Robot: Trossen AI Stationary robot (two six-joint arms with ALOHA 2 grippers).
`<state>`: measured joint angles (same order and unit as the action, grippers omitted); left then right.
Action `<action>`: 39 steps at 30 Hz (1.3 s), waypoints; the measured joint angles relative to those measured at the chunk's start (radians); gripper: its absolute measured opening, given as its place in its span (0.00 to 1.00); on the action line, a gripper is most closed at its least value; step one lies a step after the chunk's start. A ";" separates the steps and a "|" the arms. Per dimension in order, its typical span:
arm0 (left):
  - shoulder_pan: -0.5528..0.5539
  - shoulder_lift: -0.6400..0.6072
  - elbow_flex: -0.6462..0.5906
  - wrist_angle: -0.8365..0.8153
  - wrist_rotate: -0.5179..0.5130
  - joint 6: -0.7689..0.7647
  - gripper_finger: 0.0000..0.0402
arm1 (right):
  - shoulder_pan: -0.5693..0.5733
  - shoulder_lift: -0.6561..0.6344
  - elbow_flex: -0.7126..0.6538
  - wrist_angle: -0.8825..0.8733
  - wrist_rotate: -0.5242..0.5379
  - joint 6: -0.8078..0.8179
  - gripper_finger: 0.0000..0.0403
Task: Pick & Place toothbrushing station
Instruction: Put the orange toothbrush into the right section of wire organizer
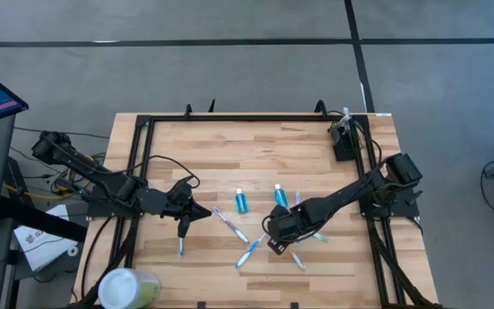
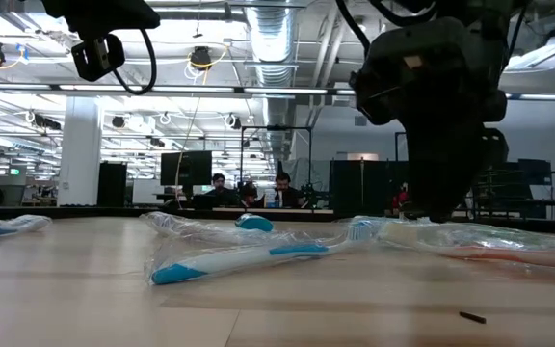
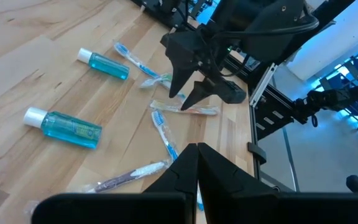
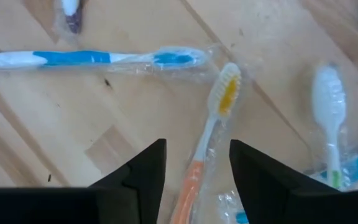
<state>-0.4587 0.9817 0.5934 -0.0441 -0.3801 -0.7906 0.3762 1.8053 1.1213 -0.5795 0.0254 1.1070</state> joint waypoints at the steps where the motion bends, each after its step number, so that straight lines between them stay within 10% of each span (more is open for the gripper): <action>1: 0.000 0.000 0.000 0.000 0.000 0.000 0.00 | 0.005 0.000 0.003 -0.007 0.002 0.004 0.43; 39: 0.008 0.000 0.000 0.025 0.001 0.000 0.00 | 0.040 0.129 0.252 -0.235 0.108 0.019 0.50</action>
<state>-0.4511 0.9820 0.5930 -0.0192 -0.3789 -0.7906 0.4157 1.9343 1.3735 -0.8143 0.1339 1.1260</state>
